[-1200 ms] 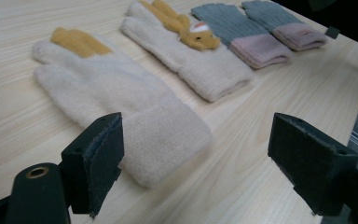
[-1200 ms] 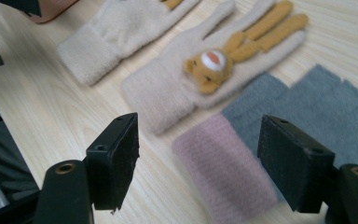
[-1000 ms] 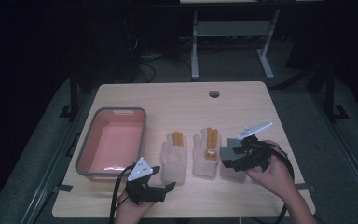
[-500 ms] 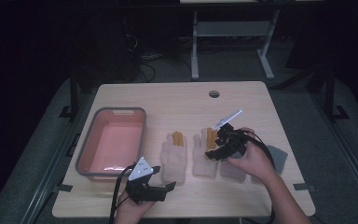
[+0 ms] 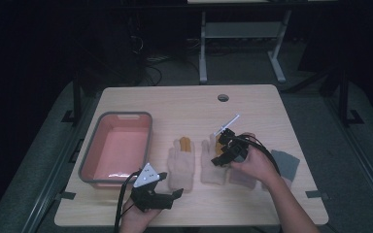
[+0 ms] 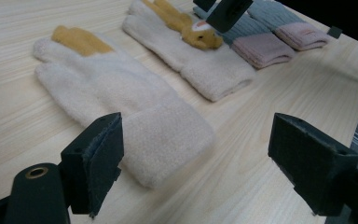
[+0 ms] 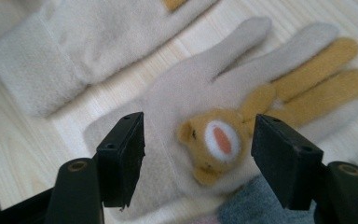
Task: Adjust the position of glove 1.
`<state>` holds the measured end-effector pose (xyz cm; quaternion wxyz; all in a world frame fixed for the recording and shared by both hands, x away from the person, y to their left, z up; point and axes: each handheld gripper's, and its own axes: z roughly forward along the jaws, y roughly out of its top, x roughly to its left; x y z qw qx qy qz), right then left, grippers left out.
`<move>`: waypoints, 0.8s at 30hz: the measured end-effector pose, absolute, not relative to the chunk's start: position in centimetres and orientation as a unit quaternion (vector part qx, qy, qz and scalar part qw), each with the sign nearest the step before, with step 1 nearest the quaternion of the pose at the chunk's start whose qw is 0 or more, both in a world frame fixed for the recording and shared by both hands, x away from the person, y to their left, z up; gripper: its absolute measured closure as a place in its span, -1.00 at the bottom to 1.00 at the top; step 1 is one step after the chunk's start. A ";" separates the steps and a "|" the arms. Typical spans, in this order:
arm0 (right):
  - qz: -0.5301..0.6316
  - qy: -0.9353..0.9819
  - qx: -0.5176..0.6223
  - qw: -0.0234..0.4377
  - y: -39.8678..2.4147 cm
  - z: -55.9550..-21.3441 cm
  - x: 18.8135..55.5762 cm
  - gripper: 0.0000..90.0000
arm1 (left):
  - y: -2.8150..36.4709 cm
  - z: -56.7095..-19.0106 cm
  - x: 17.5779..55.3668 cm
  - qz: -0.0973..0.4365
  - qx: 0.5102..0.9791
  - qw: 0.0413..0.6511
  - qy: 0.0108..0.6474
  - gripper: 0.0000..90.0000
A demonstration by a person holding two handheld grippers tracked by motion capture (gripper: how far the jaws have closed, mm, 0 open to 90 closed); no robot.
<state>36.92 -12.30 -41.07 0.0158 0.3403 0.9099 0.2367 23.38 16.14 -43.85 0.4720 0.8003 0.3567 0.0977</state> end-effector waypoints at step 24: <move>0.167 0.918 0.357 0.047 -11.2 -43.4 37.9 0.27 | 16.1 -43.9 23.3 0.095 0.799 0.474 0.357 -0.60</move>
